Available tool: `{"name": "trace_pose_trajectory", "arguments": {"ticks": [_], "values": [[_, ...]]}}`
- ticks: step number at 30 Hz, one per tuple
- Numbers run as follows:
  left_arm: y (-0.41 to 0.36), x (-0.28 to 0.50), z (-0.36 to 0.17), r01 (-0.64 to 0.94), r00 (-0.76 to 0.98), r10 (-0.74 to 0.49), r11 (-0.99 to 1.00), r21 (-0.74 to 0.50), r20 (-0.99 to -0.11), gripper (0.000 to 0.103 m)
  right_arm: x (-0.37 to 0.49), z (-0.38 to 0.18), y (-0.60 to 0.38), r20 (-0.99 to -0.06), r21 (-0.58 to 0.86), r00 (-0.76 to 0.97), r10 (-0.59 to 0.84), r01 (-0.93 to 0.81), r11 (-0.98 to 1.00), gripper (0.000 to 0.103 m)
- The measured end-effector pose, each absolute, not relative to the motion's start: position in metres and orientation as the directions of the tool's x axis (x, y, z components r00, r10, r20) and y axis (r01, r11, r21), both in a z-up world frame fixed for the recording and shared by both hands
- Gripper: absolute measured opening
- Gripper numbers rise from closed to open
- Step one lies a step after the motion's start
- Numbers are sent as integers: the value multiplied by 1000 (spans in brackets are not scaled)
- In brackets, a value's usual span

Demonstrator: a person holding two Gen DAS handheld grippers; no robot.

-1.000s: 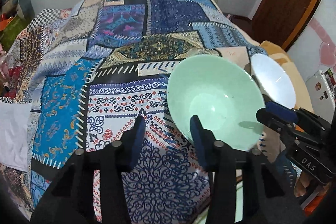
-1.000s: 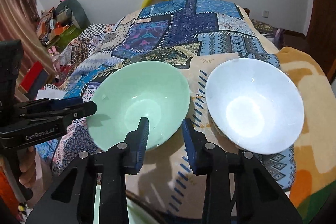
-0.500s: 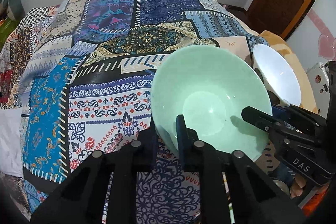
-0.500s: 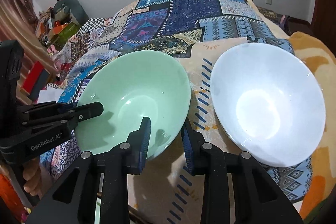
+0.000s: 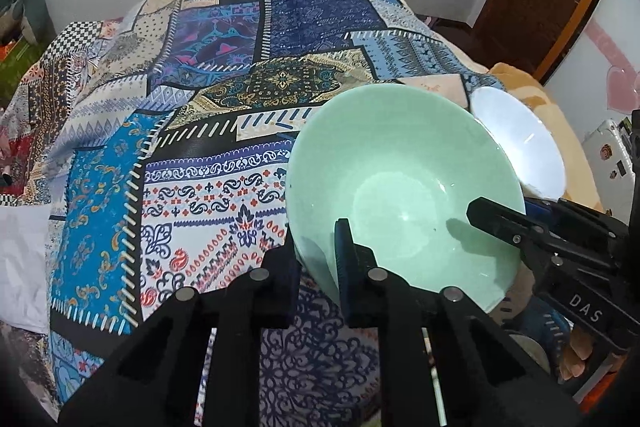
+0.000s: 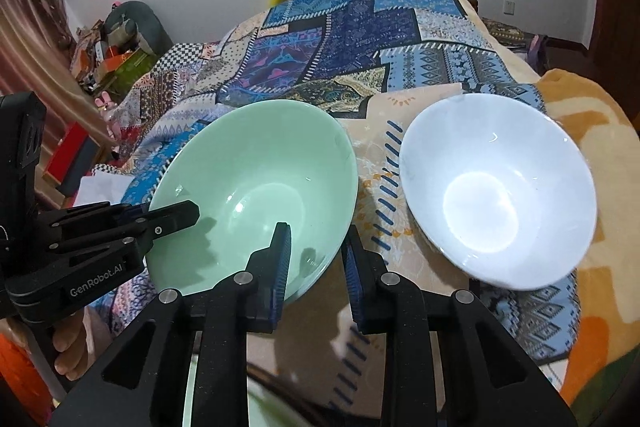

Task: Organize plates and bowls
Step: 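Carry the pale green bowl with both tools and lower it into the pink bowl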

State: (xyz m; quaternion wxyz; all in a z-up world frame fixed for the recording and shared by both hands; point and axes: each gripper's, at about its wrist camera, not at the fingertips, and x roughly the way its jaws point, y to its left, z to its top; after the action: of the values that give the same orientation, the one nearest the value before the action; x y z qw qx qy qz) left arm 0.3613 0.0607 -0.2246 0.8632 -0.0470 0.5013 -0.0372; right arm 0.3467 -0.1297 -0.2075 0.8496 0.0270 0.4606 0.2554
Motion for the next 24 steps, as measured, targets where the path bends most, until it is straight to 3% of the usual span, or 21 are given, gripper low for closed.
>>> {"name": "trace_pose_trajectory", "arguments": {"ticks": [24], "values": [[71, 237, -133, -27, 619, -72, 993, -112, -782, 15, 261, -136, -114, -695, 243, 517, 500, -486, 840, 23]]}}
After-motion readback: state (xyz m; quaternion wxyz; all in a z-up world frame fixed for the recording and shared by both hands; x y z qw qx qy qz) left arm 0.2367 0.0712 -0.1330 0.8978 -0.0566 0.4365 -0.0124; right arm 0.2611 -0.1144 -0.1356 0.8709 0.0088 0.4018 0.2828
